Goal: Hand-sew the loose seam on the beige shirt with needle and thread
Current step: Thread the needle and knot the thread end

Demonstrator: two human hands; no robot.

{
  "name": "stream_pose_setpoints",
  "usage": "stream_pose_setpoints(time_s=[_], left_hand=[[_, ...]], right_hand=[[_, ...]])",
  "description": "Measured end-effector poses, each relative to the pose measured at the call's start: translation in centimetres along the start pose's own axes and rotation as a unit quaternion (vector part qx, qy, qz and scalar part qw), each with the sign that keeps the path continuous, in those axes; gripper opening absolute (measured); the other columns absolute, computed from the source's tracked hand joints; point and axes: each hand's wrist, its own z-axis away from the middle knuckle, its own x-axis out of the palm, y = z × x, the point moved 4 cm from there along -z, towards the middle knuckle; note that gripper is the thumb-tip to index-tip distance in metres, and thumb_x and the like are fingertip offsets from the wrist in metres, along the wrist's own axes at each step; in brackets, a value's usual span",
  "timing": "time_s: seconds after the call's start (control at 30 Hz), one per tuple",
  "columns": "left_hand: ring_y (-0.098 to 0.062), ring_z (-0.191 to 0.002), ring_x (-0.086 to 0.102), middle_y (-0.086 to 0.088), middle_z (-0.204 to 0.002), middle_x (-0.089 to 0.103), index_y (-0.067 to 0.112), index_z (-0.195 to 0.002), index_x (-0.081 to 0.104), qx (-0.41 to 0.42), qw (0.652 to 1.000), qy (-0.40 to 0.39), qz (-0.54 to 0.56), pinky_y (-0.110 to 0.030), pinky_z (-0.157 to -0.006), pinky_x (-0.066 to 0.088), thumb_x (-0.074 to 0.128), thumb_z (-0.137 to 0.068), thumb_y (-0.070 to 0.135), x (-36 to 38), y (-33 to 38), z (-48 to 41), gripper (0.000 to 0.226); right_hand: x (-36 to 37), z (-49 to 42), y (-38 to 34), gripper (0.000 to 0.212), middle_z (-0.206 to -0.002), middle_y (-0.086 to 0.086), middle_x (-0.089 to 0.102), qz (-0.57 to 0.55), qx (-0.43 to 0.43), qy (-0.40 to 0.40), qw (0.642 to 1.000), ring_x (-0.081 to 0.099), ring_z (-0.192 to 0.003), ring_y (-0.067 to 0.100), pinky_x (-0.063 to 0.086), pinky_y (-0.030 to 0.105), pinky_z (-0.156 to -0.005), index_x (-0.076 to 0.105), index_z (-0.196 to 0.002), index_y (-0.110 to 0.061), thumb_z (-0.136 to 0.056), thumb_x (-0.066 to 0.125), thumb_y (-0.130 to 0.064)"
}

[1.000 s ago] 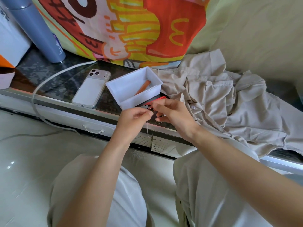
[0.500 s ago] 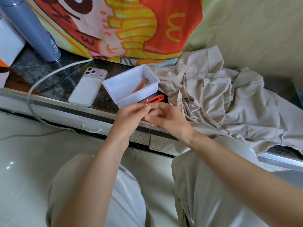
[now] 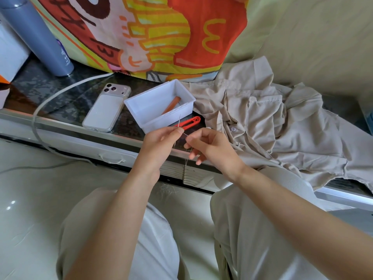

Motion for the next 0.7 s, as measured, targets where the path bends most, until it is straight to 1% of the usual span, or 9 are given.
stream_pose_setpoints(time_s=[0.03, 0.07, 0.13, 0.2, 0.3, 0.4, 0.47, 0.57, 0.7], left_hand=[[0.003, -0.081, 0.056, 0.014, -0.077, 0.064, 0.028, -0.078, 0.064, 0.002, 1.0, -0.002, 0.0, -0.019, -0.078, 0.043, 0.06, -0.091, 0.023, 0.1, 0.0, 0.0, 0.015], [0.002, -0.081, 0.057, 0.015, -0.076, 0.065, 0.027, -0.077, 0.065, 0.005, 1.0, -0.006, 0.0, -0.018, -0.077, 0.044, 0.06, -0.092, 0.022, 0.1, 0.0, 0.0, 0.017], [0.0, -0.082, 0.059, 0.012, -0.077, 0.067, 0.027, -0.077, 0.066, 0.009, 1.0, -0.015, -0.003, -0.016, -0.076, 0.043, 0.059, -0.092, 0.02, 0.4, 0.0, 0.0, 0.018], [0.0, -0.082, 0.059, 0.011, -0.077, 0.067, 0.027, -0.077, 0.067, 0.009, 1.0, -0.02, -0.007, -0.015, -0.074, 0.043, 0.059, -0.092, 0.02, 0.6, 0.1, 0.1, 0.018], [0.001, -0.085, 0.06, 0.014, -0.077, 0.067, 0.027, -0.078, 0.067, 0.003, 1.0, -0.023, -0.006, -0.016, -0.075, 0.043, 0.059, -0.092, 0.02, 0.9, 0.0, 0.1, 0.018], [0.003, -0.086, 0.058, 0.015, -0.079, 0.066, 0.029, -0.077, 0.066, 0.003, 1.0, -0.021, -0.008, -0.017, -0.078, 0.043, 0.058, -0.092, 0.021, 1.1, 0.1, 0.1, 0.019], [0.003, -0.086, 0.058, 0.015, -0.08, 0.065, 0.03, -0.077, 0.065, 0.009, 1.0, -0.023, -0.011, -0.018, -0.08, 0.044, 0.058, -0.093, 0.021, 1.2, 0.2, 0.1, 0.02], [0.003, -0.085, 0.058, 0.017, -0.078, 0.064, 0.03, -0.076, 0.065, 0.009, 1.0, -0.02, -0.01, -0.02, -0.084, 0.044, 0.058, -0.093, 0.021, 1.4, 0.1, 0.0, 0.02], [0.003, -0.083, 0.059, 0.017, -0.074, 0.065, 0.027, -0.076, 0.065, -0.002, 1.0, -0.008, 0.007, -0.02, -0.083, 0.045, 0.06, -0.092, 0.021, 1.5, 0.0, -0.2, 0.017]], right_hand=[[0.1, 0.1, -0.1, 0.004, -0.078, 0.008, 0.062, -0.024, 0.004, -0.003, 1.0, 0.059, -0.049, 0.006, 0.048, 0.017, -0.046, 0.055, -0.09, -0.006, -0.094, 0.055, -0.005], [0.2, 0.1, -0.2, 0.006, -0.079, 0.009, 0.061, -0.05, 0.005, -0.005, 0.999, 0.059, -0.05, 0.007, 0.05, 0.018, -0.048, 0.053, -0.097, -0.005, -0.093, 0.056, -0.004], [0.3, 0.1, -0.2, 0.022, -0.076, 0.008, 0.061, -0.074, -0.004, -0.005, 0.997, 0.06, -0.053, 0.007, 0.053, 0.018, -0.056, 0.049, -0.108, -0.006, -0.089, 0.061, -0.003], [0.1, 0.0, -0.2, 0.027, -0.069, 0.002, 0.061, -0.043, -0.029, 0.01, 0.999, 0.06, -0.054, 0.007, 0.056, 0.021, -0.064, 0.053, -0.11, -0.007, -0.086, 0.065, -0.003], [-0.4, -0.2, -0.3, 0.015, -0.06, -0.008, 0.062, -0.015, -0.057, 0.035, 0.998, 0.06, -0.055, 0.006, 0.056, 0.023, -0.071, 0.065, -0.097, -0.011, -0.084, 0.067, -0.003], [-0.8, -0.3, -0.5, 0.01, -0.063, -0.011, 0.067, -0.01, -0.083, 0.064, 0.994, 0.06, -0.059, 0.003, 0.057, 0.019, -0.068, 0.07, -0.091, -0.008, -0.085, 0.066, -0.001], [-1.0, -0.2, -0.6, 0.01, -0.069, -0.009, 0.069, -0.001, -0.099, 0.086, 0.991, 0.062, -0.064, 0.004, 0.057, 0.019, -0.068, 0.071, -0.092, -0.006, -0.085, 0.066, -0.001], [-1.2, -0.2, -0.6, 0.009, -0.072, -0.005, 0.069, 0.012, -0.103, 0.106, 0.989, 0.062, -0.069, 0.009, 0.056, 0.019, -0.067, 0.072, -0.084, -0.007, -0.086, 0.065, -0.002], [-1.4, -0.2, -0.6, 0.014, -0.075, -0.003, 0.068, 0.061, -0.107, 0.123, 0.985, 0.061, -0.071, 0.012, 0.057, 0.022, -0.068, 0.07, -0.077, -0.014, -0.088, 0.065, -0.006]])
